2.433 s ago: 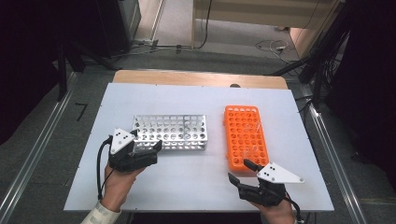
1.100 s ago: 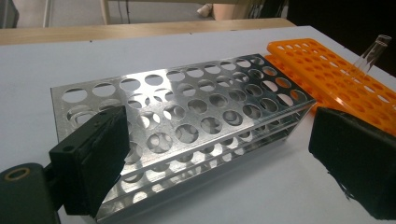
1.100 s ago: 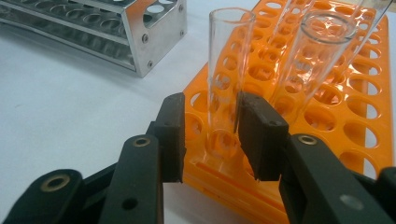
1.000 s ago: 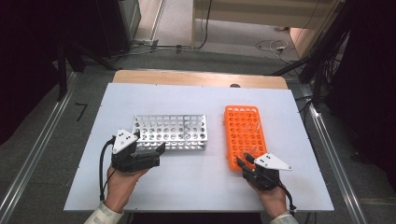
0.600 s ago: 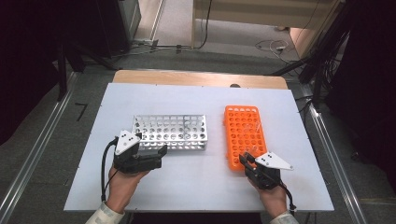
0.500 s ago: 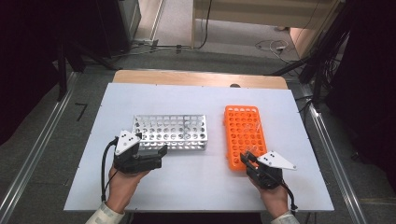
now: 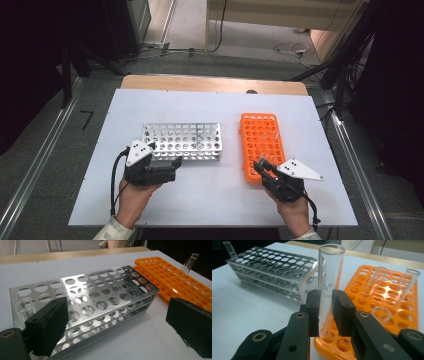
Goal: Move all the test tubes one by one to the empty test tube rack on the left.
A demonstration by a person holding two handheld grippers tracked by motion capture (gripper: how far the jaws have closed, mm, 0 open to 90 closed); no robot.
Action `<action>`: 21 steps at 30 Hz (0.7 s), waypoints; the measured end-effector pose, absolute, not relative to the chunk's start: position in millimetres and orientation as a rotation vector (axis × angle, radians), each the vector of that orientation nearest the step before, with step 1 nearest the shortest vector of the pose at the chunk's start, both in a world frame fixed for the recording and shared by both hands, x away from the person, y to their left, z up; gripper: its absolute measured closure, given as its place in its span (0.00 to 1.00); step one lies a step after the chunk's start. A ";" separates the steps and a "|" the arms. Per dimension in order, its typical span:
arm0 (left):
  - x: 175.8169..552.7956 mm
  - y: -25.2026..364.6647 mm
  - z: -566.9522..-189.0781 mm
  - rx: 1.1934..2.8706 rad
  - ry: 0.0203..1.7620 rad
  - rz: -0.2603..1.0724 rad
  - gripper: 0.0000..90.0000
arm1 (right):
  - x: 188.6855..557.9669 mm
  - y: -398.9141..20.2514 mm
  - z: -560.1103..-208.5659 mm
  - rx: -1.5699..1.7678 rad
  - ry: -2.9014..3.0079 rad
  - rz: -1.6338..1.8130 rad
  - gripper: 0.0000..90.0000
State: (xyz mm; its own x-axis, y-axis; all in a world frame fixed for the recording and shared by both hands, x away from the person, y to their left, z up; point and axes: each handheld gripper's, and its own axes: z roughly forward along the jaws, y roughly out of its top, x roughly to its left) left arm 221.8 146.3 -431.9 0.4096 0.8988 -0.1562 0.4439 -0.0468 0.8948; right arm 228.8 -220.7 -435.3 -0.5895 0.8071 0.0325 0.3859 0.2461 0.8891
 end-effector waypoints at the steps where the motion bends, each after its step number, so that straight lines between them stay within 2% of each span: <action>1: 221.5 146.0 -431.7 1.667 1.192 0.570 0.05 | 229.0 -217.8 -435.3 1.075 2.099 1.304 0.81; 21: 216.1 130.6 -428.4 1.675 1.140 0.534 0.05 | 233.9 -152.1 -436.5 0.915 2.270 1.338 0.81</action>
